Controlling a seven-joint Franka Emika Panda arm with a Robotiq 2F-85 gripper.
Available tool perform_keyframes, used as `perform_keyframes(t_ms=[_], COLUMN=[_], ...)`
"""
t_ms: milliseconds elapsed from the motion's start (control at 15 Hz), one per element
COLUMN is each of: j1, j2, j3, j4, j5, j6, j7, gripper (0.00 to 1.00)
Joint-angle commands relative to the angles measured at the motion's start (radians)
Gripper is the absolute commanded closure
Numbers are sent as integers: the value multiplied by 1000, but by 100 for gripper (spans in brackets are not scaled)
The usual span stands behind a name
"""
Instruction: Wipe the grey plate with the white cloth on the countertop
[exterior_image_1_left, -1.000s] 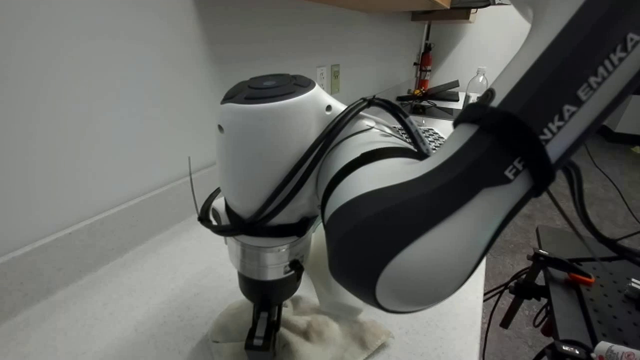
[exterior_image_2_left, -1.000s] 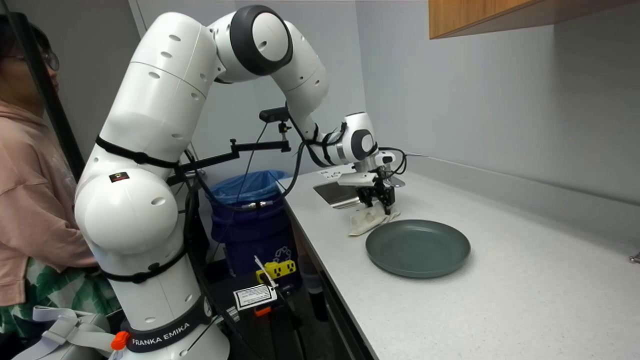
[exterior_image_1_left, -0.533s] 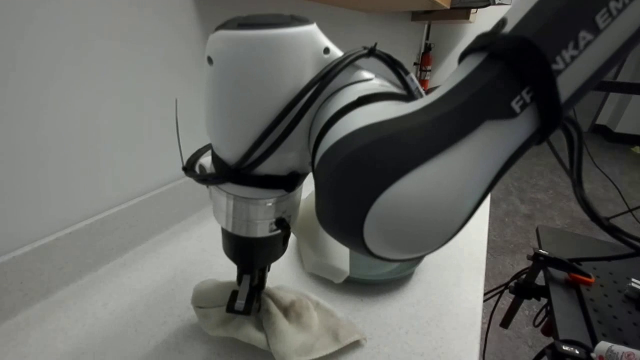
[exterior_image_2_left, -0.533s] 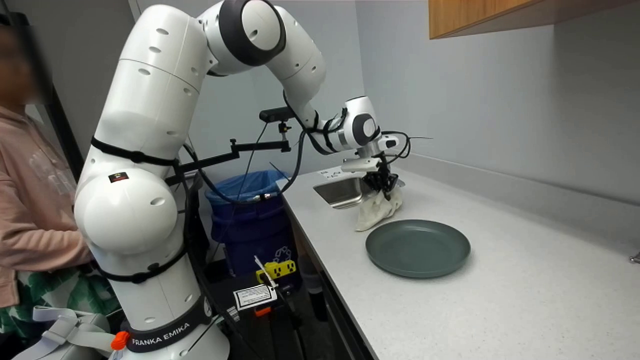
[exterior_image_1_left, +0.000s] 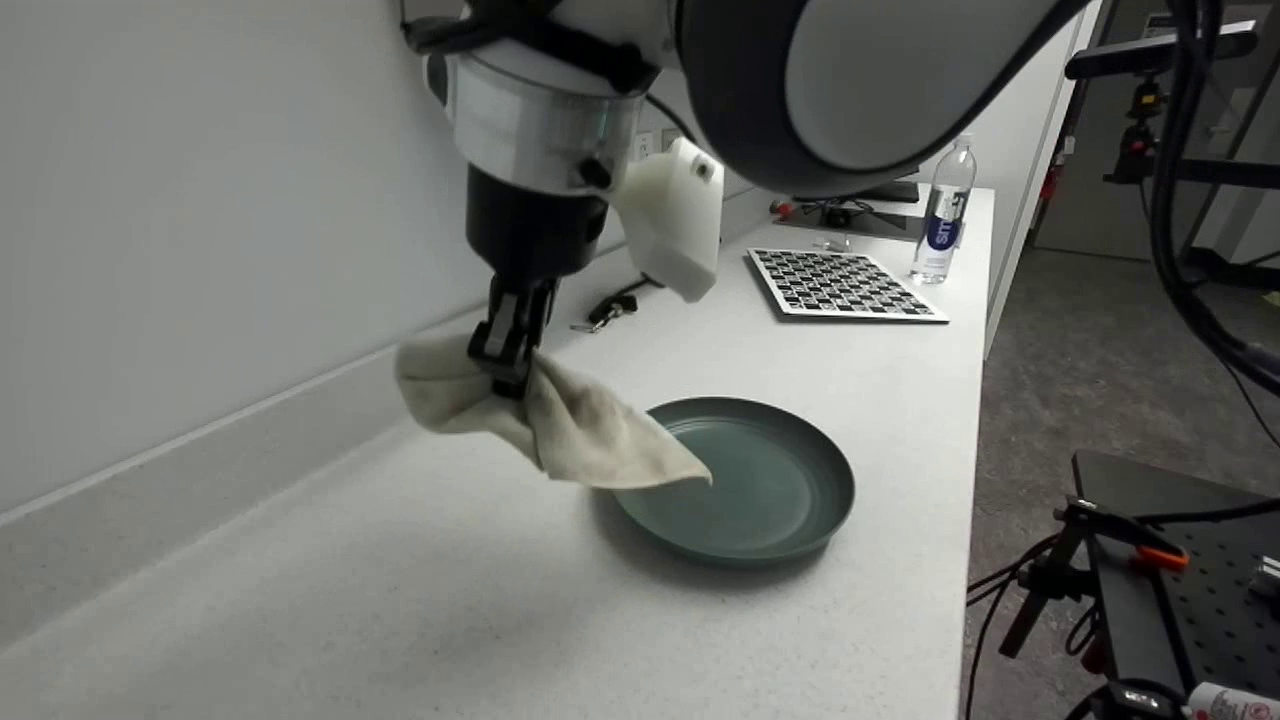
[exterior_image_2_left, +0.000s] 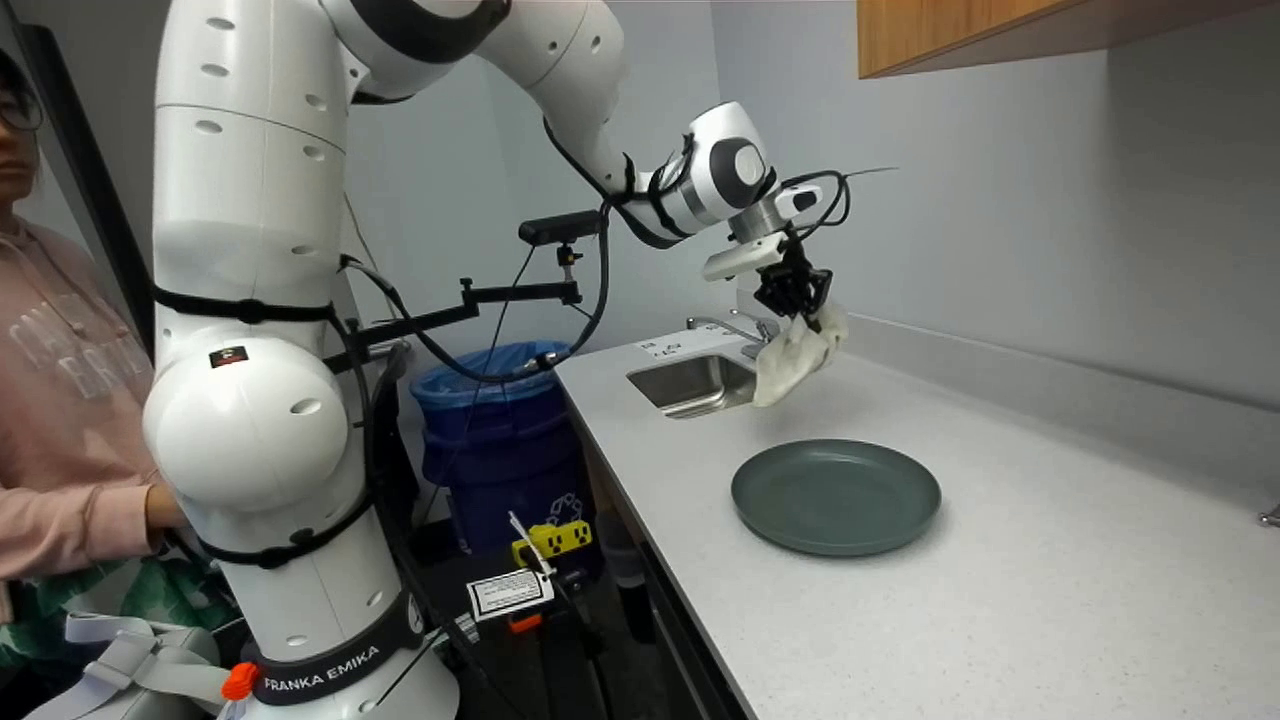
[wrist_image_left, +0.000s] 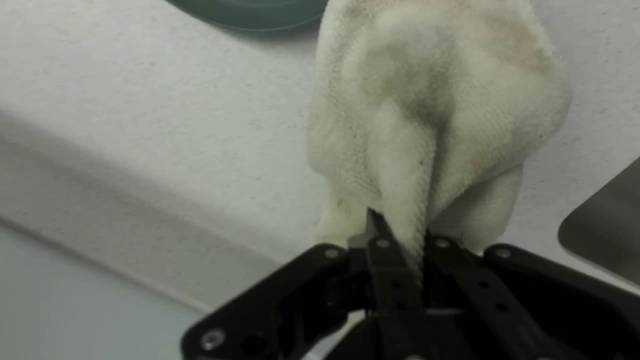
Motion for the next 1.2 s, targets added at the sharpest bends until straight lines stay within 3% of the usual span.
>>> perform_keyframes(t_ms=[0,200,533,1133], j1=[-41,-94,-182,-228], j2=[-120,-147,-149,-165], j3=[-34,-45,-36,-10], j4=[-101,-142,-216,-297], j5=[-115,-166,-78,56], j6=[26,40,72,62], j7=[87,145,126,75], gripper=[98,98,98,98])
